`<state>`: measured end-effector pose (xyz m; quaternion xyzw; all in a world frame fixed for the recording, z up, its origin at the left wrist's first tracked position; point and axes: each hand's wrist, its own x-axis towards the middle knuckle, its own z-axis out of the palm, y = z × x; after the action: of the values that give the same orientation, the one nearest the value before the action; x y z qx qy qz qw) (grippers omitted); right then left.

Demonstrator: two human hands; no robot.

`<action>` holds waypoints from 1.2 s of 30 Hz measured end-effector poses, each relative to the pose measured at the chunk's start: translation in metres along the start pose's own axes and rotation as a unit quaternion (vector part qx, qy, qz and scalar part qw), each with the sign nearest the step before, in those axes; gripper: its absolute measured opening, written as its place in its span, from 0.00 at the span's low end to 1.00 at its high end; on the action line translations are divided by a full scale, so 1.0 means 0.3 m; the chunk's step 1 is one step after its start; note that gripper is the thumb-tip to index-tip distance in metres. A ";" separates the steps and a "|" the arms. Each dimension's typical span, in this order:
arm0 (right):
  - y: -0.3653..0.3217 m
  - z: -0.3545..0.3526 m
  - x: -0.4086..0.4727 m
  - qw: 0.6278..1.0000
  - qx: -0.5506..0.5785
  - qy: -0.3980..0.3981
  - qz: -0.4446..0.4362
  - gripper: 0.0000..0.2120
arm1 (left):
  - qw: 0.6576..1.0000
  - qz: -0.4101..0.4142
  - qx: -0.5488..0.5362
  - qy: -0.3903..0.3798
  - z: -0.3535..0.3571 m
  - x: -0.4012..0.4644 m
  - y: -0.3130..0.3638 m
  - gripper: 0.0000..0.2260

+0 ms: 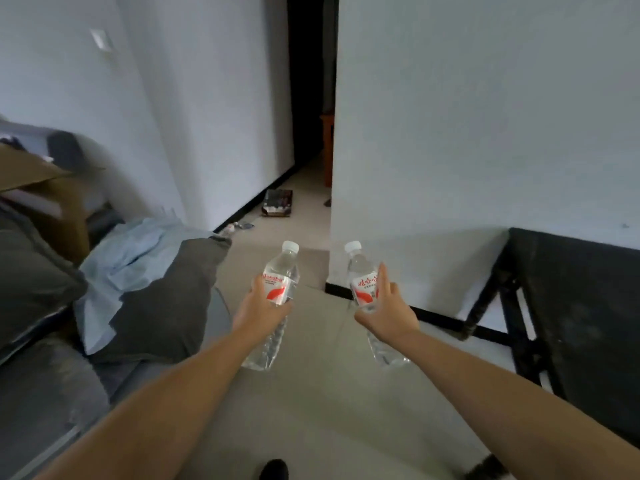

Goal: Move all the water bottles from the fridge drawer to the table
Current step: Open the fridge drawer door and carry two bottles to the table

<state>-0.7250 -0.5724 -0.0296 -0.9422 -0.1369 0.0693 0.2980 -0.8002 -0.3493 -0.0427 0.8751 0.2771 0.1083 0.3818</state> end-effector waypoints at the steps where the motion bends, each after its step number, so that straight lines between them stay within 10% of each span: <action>1: 0.005 0.001 0.048 1.000 0.000 0.008 0.013 0.49 | 1.000 0.008 -0.016 -0.022 0.023 0.072 0.019 0.28; 13: 0.097 -0.073 0.514 0.966 0.089 0.146 0.193 0.50 | 0.962 0.164 -0.053 -0.212 0.291 0.827 0.348 0.29; 36: 0.859 -0.691 1.214 0.859 0.191 0.329 0.344 0.37 | 0.889 0.287 -0.009 -0.356 1.269 1.331 1.336 0.30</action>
<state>-0.2783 -0.7780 -0.0285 -0.8217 0.3174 -0.1216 0.4574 -0.1578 -0.5766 -0.0205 0.8927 -0.1421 -0.1033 0.4151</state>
